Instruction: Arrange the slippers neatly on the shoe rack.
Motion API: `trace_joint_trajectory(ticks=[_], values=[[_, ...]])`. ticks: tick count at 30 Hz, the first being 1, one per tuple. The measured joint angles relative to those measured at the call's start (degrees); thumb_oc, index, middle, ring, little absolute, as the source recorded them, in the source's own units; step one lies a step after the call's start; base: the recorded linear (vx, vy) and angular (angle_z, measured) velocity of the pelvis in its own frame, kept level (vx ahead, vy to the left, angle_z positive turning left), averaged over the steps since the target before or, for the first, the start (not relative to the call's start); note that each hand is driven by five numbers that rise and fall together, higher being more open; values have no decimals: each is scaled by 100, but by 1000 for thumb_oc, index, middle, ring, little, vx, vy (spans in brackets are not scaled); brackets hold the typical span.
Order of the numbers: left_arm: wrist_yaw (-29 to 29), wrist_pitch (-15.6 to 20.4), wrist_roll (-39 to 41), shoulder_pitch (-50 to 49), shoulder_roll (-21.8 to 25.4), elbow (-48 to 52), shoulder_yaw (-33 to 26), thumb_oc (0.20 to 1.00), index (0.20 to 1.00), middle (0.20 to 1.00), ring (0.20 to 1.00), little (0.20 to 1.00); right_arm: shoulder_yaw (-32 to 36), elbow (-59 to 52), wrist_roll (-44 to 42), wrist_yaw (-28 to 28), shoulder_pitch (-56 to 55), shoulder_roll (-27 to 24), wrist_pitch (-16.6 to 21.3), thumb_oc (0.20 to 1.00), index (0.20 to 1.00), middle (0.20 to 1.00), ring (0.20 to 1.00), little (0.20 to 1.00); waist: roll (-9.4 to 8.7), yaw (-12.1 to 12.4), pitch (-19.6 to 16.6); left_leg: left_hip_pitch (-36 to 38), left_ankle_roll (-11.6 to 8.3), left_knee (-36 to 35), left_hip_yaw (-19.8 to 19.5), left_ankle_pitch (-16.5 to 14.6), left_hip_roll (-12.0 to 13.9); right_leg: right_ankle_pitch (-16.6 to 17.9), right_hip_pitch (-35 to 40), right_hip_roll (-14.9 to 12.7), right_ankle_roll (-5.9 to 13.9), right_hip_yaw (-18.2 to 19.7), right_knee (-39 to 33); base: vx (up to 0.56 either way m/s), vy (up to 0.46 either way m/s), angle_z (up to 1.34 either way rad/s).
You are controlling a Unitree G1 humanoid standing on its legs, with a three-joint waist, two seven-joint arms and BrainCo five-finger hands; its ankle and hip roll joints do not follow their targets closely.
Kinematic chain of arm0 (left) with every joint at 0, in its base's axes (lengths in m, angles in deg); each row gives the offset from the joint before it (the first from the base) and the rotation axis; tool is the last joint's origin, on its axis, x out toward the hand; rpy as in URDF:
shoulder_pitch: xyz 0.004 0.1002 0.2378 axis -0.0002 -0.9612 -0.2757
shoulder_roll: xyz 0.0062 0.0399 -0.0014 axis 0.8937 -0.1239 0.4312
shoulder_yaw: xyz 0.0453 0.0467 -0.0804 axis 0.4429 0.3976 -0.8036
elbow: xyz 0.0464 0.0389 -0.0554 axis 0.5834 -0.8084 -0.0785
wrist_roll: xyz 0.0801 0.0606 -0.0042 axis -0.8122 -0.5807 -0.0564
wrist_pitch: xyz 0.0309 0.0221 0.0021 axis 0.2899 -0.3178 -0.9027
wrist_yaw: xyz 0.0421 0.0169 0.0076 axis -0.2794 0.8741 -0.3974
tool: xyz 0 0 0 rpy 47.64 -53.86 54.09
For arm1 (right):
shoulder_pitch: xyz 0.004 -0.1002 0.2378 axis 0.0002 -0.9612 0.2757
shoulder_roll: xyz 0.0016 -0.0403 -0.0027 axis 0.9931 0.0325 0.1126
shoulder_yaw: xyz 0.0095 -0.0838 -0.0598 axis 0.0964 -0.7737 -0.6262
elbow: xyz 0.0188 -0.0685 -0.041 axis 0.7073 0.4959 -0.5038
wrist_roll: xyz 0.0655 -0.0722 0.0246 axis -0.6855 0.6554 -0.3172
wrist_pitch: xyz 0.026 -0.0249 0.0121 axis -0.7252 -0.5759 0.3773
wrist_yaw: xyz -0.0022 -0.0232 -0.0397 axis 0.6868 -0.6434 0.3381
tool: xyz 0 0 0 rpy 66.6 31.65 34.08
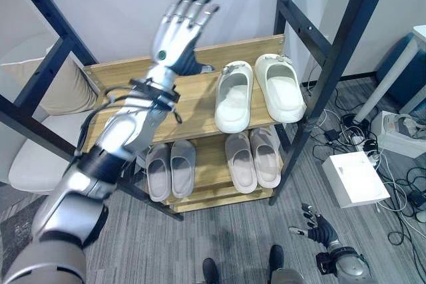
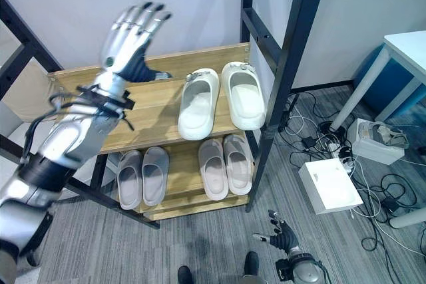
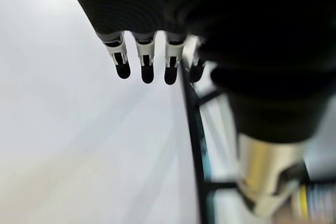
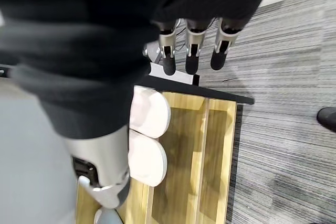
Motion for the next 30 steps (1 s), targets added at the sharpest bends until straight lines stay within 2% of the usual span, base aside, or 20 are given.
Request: trace_joint_trajectory(ticks=[2,3,7,8,9,10,15,21,25,30], values=[[127,209,935,-599,-442,88,-325,1000,1000,1000,1000,1000,-13,-2,47,3,-3,112,-78,1000,1000,1000,1000,1000,-24,72,-27,13,-2,0,-29,3,-6,-6,27,-4,3,-24,22,-18,28,14],[239,254,1743,-911,-763,54,-284,1000,1000,1000,1000,1000,-28,15,96,6,18,184,-110,1000,1000,1000,1000,1000,-36,146,-41,14,-2,0,-67,5,-11,-7,59,-8,2,-75,28,-13,19,12],[669,336,3657,-1635,-1269,-49,229,1000,1000,1000,1000,1000,-185,95,157,49,107,323,-221,1000,1000,1000,1000,1000,-91,225,-44,-2,15,1,-158,19,-31,-13,91,-25,8,-163,18,-21,22,12],[769,342,4042,-1690,-1292,-55,405,1000,1000,1000,1000,1000,-218,93,158,52,177,336,-226,1000,1000,1000,1000,1000,-95,243,-41,-12,16,1,-169,20,-33,-13,89,-24,9,-174,3,-19,19,6],[769,342,4042,-1690,-1292,-55,405,1000,1000,1000,1000,1000,-218,93,158,52,177,336,-226,1000,1000,1000,1000,1000,-95,243,-41,-12,16,1,-169,20,-33,-13,89,-24,9,-174,3,-17,26,4],[898,382,4921,-1753,-1421,-162,521,1000,1000,1000,1000,1000,-241,90,154,52,186,334,-266,1000,1000,1000,1000,1000,-89,241,-45,9,16,1,-180,20,-36,-20,116,-27,19,-181,0,0,0,0],[1250,312,6559,-1819,-1447,-176,783,1000,1000,1000,1000,1000,-234,83,95,125,280,242,-465,1000,1000,1000,1000,1000,-67,236,-60,23,16,1,-181,23,-32,-36,133,-25,42,-181,-2,-3,7,0],[1451,128,7522,-1719,-1706,-174,1129,1000,1000,1000,1000,1000,-316,59,-28,266,360,126,-599,1000,1000,1000,1000,1000,22,224,-120,31,16,0,-182,22,-36,-86,144,-31,90,-182,-2,0,0,0],[1163,184,7747,-1485,-2236,-716,1114,1000,1000,1000,1000,1000,-488,83,-143,219,640,113,-710,1000,1000,1000,1000,1000,54,229,-142,20,10,0,-180,31,-32,-80,136,-32,82,-184,-2,0,0,0],[863,311,7804,-1276,-2510,-1167,1118,1000,1000,1000,1000,1000,-663,449,-181,8,1029,255,-710,1000,1000,1000,1000,1000,21,243,-181,11,14,0,-170,24,-47,-60,86,-69,75,-174,-1,0,0,0]])
